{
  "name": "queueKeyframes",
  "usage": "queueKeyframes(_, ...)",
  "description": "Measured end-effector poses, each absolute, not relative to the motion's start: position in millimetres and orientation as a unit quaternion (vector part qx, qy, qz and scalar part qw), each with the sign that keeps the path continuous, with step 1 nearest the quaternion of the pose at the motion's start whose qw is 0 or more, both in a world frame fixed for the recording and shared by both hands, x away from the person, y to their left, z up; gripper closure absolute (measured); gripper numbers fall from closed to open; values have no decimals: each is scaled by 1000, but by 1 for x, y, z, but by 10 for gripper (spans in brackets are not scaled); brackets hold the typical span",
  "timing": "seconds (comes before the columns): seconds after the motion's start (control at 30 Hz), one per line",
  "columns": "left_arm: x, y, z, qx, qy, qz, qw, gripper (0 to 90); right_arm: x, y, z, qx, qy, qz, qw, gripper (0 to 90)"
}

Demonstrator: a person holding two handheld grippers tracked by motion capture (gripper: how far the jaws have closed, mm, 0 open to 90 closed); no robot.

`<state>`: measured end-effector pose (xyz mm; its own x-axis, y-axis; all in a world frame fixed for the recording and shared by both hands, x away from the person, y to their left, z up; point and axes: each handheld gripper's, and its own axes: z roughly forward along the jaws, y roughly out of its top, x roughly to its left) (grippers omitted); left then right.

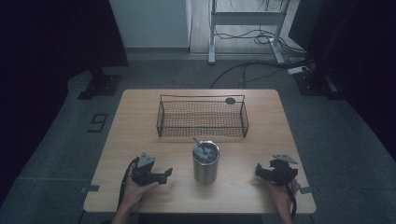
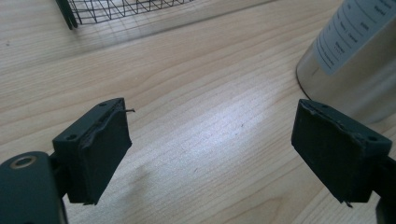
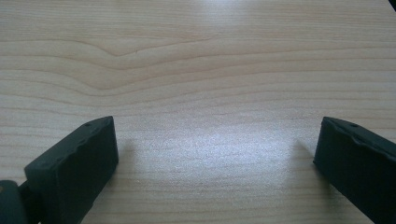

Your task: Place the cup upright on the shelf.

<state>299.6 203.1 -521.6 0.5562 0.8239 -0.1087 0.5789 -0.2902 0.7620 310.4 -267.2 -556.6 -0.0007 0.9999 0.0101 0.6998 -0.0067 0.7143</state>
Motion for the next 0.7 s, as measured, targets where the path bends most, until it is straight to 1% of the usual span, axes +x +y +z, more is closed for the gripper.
queueKeyframes(0.47, 298, 201, -522, 791, 442, 156, 393, 118, 310, -268, -557, 653, 650, 278, 271, 0)
queueKeyframes(0.7, 296, 201, -520, 792, 442, 164, 388, 118, 305, -269, -556, 657, 644, 278, 275, 18)
